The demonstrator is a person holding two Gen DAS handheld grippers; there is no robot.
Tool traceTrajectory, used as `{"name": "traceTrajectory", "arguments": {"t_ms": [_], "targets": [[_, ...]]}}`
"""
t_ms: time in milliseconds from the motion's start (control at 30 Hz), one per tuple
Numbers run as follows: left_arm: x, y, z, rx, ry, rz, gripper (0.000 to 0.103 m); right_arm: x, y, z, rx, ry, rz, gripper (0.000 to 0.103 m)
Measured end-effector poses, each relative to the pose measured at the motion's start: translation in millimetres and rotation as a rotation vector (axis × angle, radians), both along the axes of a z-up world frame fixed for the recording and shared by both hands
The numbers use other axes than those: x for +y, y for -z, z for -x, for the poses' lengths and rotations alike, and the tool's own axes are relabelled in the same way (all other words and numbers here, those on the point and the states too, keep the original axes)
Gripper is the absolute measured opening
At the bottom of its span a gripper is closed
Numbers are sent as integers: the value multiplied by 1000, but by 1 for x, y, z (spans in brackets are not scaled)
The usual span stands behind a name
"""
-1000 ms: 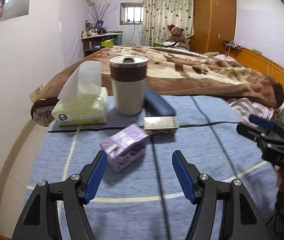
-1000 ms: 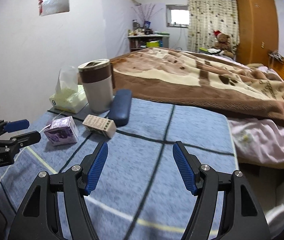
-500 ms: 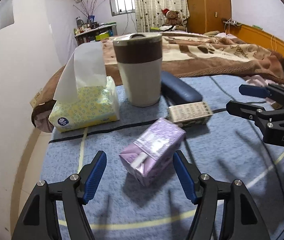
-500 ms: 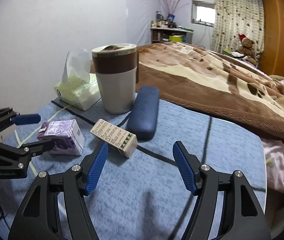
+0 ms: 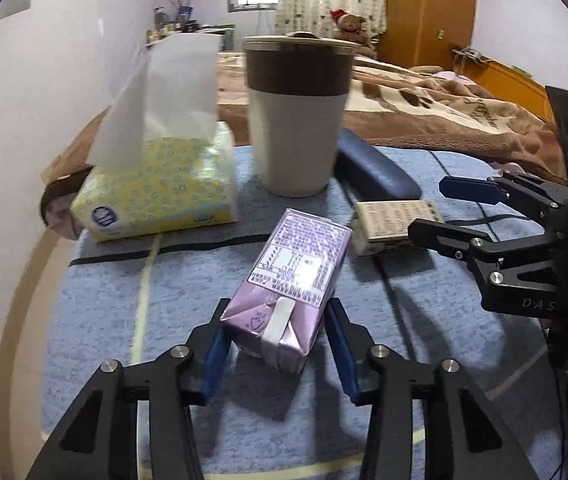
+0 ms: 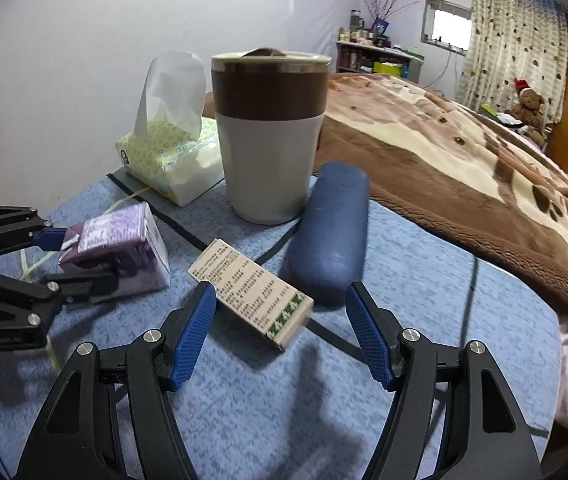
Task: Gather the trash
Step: 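Grasp the white medicine box with the right gripper while the left gripper grasps the purple milk carton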
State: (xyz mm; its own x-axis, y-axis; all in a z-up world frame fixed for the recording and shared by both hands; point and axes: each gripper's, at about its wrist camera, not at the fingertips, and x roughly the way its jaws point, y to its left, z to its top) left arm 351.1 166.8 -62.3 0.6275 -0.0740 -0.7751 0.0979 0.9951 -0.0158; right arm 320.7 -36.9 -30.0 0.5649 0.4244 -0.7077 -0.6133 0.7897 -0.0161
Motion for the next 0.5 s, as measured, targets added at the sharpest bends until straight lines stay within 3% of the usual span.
{"name": "traceTrajectory", "arguments": {"t_ms": [367, 500], "targets": [[15, -5, 10, -10, -47, 12, 44, 17, 3, -3, 37, -89, 29, 69], [21, -5, 10, -17, -70, 32, 44, 16, 6, 3, 112, -133, 24, 69]]}}
